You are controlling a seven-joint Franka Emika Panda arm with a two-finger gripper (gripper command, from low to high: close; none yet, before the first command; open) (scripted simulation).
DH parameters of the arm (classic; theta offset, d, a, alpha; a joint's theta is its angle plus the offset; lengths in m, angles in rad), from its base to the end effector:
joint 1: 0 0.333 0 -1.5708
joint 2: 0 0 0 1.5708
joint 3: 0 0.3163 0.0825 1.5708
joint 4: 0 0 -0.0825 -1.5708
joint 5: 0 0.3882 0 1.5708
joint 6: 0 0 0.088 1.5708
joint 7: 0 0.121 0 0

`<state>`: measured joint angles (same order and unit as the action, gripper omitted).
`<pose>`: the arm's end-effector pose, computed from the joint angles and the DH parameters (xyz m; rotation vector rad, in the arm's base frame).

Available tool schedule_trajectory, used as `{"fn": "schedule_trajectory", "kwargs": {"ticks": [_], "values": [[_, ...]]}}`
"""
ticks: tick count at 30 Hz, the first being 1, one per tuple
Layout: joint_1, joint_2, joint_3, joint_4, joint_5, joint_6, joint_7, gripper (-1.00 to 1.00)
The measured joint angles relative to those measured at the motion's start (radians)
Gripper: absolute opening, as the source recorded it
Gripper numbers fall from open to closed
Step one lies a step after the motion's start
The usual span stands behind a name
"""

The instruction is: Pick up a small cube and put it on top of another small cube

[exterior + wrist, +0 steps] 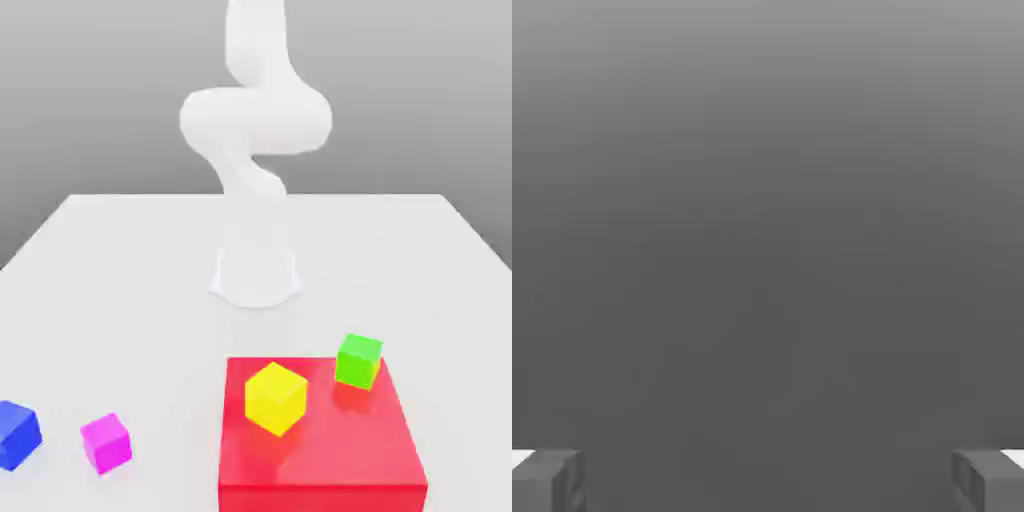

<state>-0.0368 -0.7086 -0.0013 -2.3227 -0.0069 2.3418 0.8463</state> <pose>0.3941 -0.0153 0.6606 -2.4455 1.1535 -0.9498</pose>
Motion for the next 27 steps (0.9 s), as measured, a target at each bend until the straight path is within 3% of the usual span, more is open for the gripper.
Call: {"fn": "schedule_trajectory", "kwargs": {"ticks": [16,27], "values": [[-0.19,0.586,-0.065,-0.145,-0.026,0.268,0.284,0.0],[-0.297,0.986,-0.084,-0.213,0.081,0.474,0.356,0.0]]}}
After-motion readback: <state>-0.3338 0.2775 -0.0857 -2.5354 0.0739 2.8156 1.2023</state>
